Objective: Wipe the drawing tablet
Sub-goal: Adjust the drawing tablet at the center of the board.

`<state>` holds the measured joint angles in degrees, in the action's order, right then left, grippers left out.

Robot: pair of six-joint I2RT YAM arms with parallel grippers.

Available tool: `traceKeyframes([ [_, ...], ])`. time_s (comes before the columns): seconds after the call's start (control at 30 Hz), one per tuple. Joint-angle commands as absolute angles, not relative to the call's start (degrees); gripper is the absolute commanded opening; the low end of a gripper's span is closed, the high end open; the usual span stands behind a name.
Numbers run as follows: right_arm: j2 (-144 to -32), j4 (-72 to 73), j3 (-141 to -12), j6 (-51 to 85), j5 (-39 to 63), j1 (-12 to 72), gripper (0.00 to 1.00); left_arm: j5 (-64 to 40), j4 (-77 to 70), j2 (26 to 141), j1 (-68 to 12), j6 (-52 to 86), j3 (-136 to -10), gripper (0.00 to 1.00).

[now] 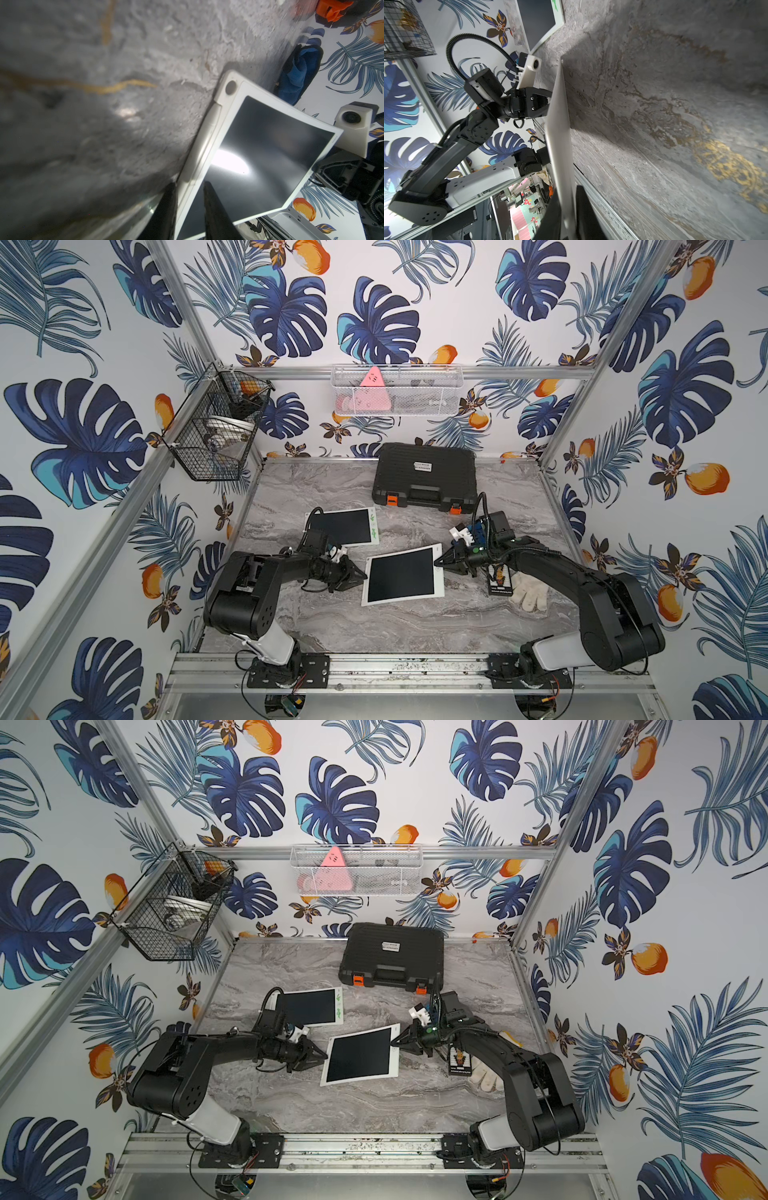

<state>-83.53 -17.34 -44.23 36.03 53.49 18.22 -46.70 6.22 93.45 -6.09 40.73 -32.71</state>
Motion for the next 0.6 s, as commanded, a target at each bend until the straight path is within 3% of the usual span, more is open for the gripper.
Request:
traceKeyframes([
  [0.0,-83.95,-21.32,-45.38,33.18,52.25,19.36,0.15,-27.05,16.79,94.93,-6.15,41.15,-31.30,0.29],
  [0.23,-83.67,-20.85,-46.17,33.94,52.47,19.69,0.11,-26.77,17.05,94.18,-6.15,40.97,-30.67,0.29],
  [0.4,-82.78,-22.36,-47.37,33.47,52.04,19.75,0.00,-26.72,17.62,93.37,-6.15,41.04,-31.00,0.29],
  [0.57,-79.66,-25.86,-50.63,32.23,48.43,19.73,0.00,-25.68,22.37,88.90,-6.15,40.81,-34.11,0.32],
])
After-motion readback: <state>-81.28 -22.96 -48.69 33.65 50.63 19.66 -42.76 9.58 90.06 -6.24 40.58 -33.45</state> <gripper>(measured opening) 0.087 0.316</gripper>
